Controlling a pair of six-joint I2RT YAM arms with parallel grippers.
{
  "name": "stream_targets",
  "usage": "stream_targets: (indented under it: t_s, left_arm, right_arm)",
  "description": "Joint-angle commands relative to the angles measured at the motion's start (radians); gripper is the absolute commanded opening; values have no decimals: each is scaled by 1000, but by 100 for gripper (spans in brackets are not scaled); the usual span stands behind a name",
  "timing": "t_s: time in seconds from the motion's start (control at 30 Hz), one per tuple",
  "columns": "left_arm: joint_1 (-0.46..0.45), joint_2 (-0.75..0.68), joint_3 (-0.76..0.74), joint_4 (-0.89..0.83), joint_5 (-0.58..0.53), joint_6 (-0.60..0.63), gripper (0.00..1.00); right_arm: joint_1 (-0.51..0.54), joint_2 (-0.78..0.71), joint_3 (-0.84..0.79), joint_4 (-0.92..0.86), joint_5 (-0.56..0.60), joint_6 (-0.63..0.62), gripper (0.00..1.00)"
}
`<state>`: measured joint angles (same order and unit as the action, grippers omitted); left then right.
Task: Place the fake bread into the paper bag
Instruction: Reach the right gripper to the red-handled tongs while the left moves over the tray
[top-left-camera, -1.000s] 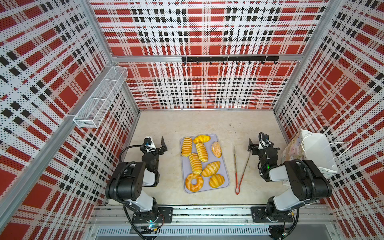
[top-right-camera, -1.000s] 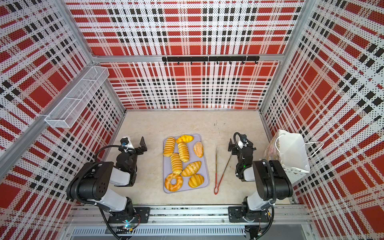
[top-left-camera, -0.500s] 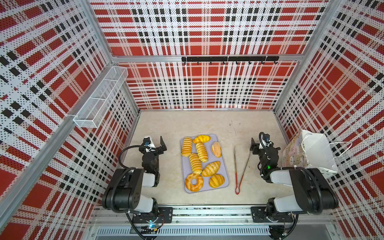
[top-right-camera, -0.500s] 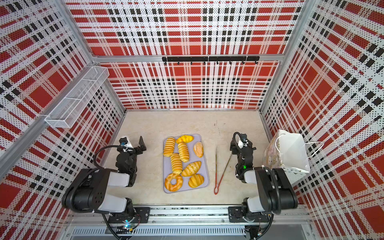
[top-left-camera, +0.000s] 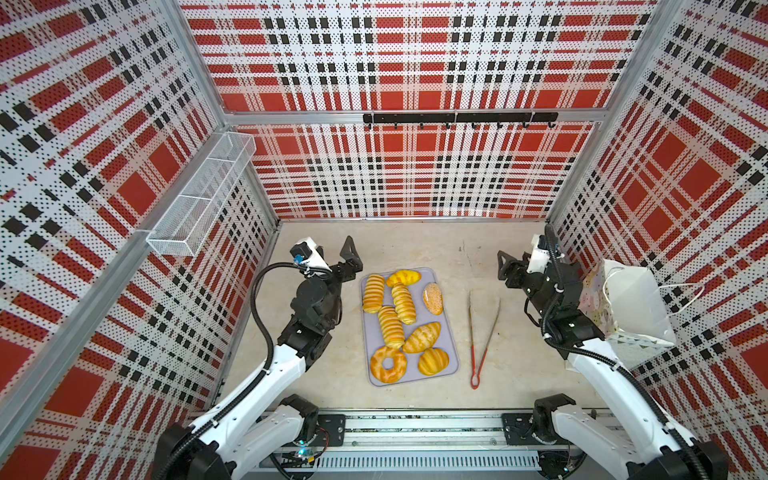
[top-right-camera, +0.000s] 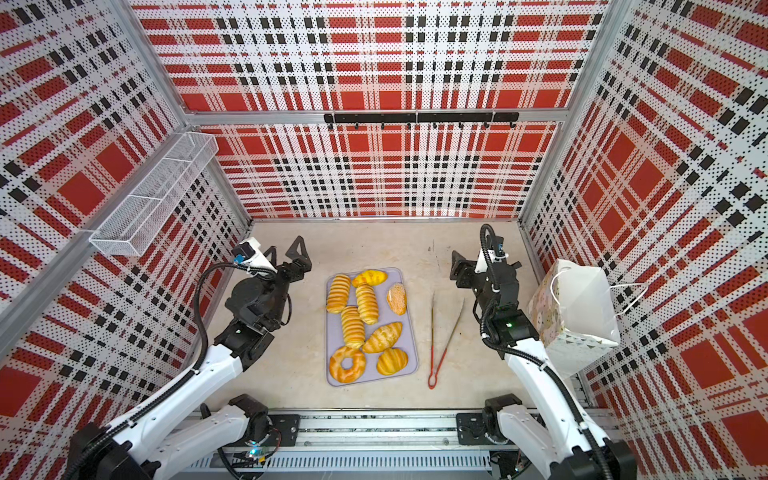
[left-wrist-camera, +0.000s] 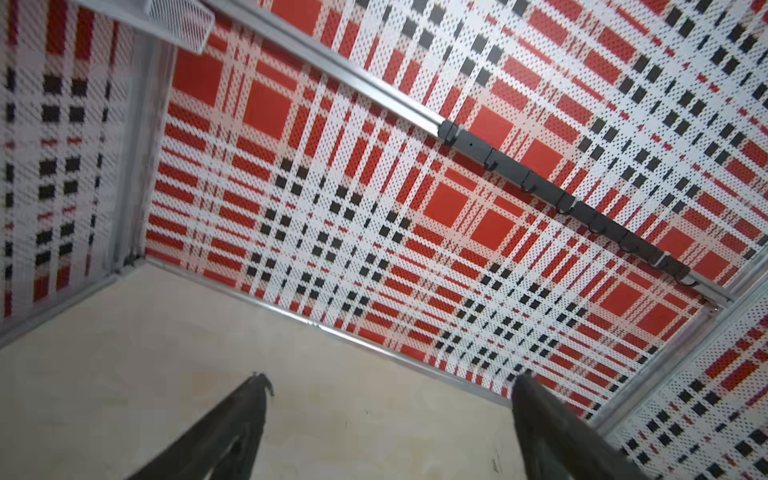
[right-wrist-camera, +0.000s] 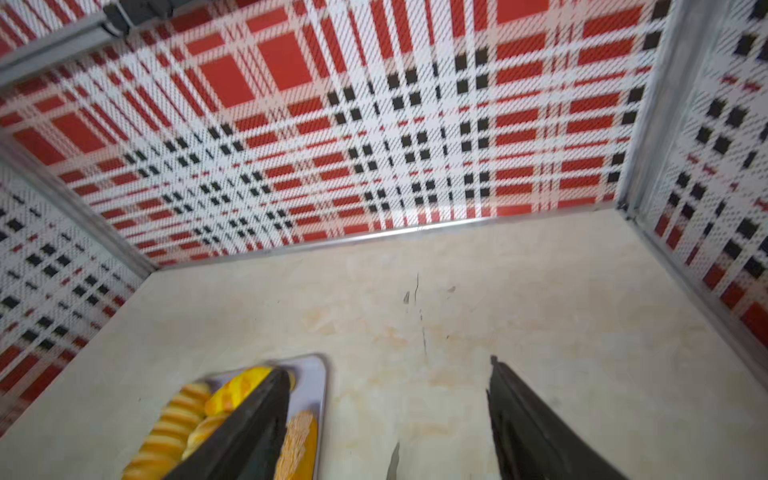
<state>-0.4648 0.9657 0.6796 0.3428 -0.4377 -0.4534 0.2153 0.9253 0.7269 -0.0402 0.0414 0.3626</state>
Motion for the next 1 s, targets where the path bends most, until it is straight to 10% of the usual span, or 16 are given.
stream_targets:
  t_s: [0.0,0.47,0.97]
  left_arm:
    - [-8,12,26,-284,121,-166,94]
    - [7,34,-30,-427,490,-179,96]
    - [34,154,-50,-329,859,-143,95]
  right_arm:
    - [4,-9,-9,-193,-57,81,75]
    - [64,56,-103,-458,-164,183,67]
    - [232,151,-78,-622,-15,363,81]
